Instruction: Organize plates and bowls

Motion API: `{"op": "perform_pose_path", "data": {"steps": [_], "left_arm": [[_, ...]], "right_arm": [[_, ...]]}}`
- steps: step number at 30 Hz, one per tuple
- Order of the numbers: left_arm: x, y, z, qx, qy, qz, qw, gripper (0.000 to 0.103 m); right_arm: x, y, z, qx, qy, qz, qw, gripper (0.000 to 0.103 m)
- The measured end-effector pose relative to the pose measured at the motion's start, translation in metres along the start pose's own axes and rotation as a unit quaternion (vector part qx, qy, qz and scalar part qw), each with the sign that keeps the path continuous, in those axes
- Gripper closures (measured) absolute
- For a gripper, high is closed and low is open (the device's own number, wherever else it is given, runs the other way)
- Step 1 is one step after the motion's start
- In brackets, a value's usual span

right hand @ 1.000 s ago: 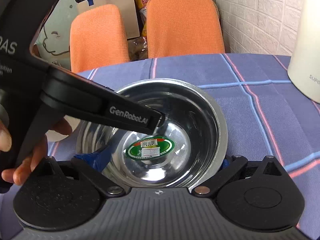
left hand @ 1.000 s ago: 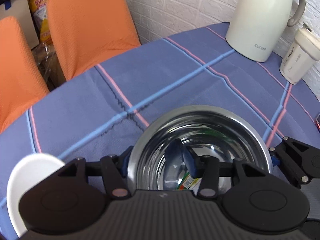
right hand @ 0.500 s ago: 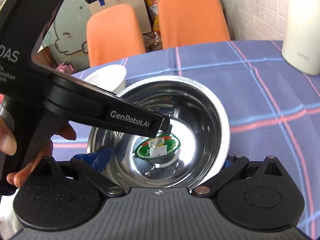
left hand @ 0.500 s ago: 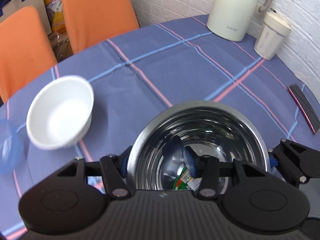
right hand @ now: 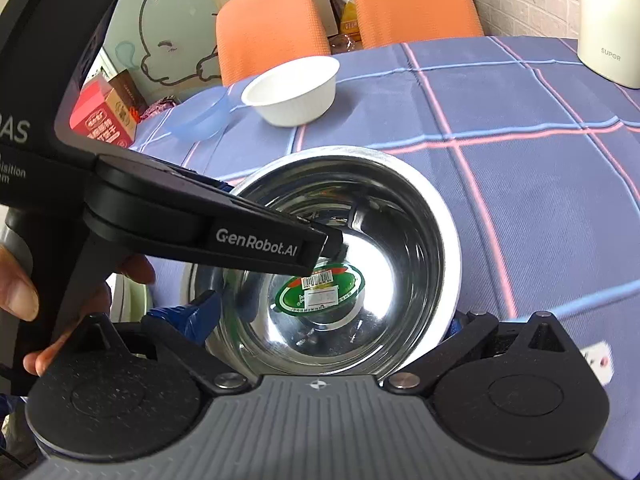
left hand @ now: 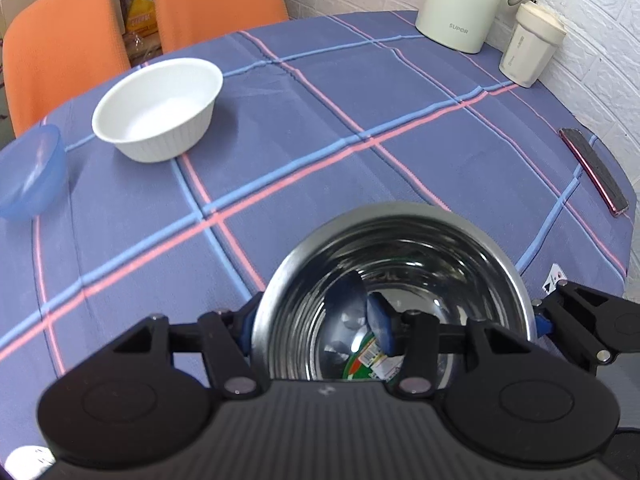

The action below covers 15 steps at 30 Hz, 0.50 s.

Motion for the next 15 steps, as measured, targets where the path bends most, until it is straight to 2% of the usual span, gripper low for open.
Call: {"op": "perform_pose_path", "data": {"steps": [5, 6, 8, 12, 15], "left_arm": [[0.011, -0.001, 0.006, 0.017, -0.001, 0.005, 0.9998, 0.050], [0.012, -0.001, 0.006, 0.015, -0.002, 0.007, 0.9999, 0.047], [0.012, -0.004, 0.005, 0.007, -0.002, 0.019, 0.9998, 0.030], [0.000, -0.040, -0.001, -0.024, 0.010, 0.081, 0.9964, 0.023], [-0.013, -0.077, -0.014, -0.033, 0.005, 0.131, 0.9908, 0.018]], "right_arm": [[0.009, 0.001, -0.001, -0.002, 0.001, -0.011, 1.000, 0.012], [0.013, 0.001, -0.002, -0.003, -0.003, -0.015, 1.000, 0.012], [0.016, 0.000, -0.002, -0.003, -0.015, -0.011, 1.000, 0.013], [0.021, -0.012, 0.003, -0.010, -0.004, -0.008, 1.000, 0.013], [0.015, -0.034, 0.015, 0.010, -0.004, 0.026, 1.000, 0.013]]}}
Point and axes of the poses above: each gripper's, at about its wrist camera, not at the fingertips, and y roughly the way its jaws point, z to its right, x to its underside, the point moved 10 cm from there along y, roughly the way its jaws point, and after that the axes turned 10 degrees about x, right-handed, at the moved point
